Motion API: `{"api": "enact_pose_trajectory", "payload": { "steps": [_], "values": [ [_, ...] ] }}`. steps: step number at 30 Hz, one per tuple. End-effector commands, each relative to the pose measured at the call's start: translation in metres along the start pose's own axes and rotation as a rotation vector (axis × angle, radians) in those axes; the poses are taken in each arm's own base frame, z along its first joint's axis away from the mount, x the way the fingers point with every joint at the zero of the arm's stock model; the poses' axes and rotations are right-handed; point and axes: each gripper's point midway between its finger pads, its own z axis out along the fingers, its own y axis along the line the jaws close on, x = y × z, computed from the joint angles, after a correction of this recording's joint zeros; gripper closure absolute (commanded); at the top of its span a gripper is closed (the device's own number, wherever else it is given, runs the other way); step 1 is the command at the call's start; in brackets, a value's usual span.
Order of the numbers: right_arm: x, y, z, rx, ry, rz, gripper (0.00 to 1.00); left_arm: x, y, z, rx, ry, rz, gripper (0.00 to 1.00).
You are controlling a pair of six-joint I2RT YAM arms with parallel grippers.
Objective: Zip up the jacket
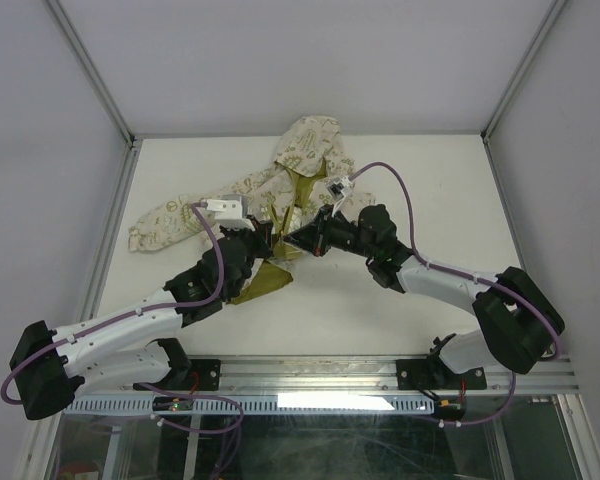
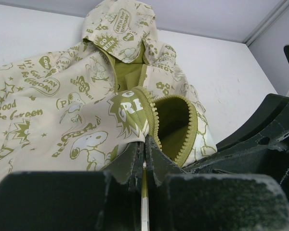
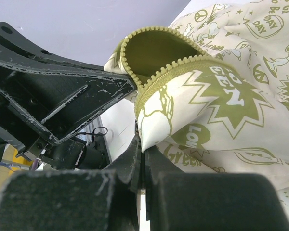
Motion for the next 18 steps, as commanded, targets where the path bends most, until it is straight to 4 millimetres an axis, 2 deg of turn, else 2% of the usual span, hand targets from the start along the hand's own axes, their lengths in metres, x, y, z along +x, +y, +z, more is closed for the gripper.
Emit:
{"api": "enact_pose_trajectory", "payload": {
  "steps": [1,18],
  "values": [
    [-0.034,0.027,0.0011,-0.066,-0.088,-0.072,1.0,-0.0261,-0.0177,-0.0022,0.048,-0.054,-0.068,1.0],
    [-0.0372,0.0297,0.0031,-0.076,-0.096,-0.076,1.0,-0.0226,-0.0201,-0.001,0.058,-0.041,-0.058,1.0]
  ]
}}
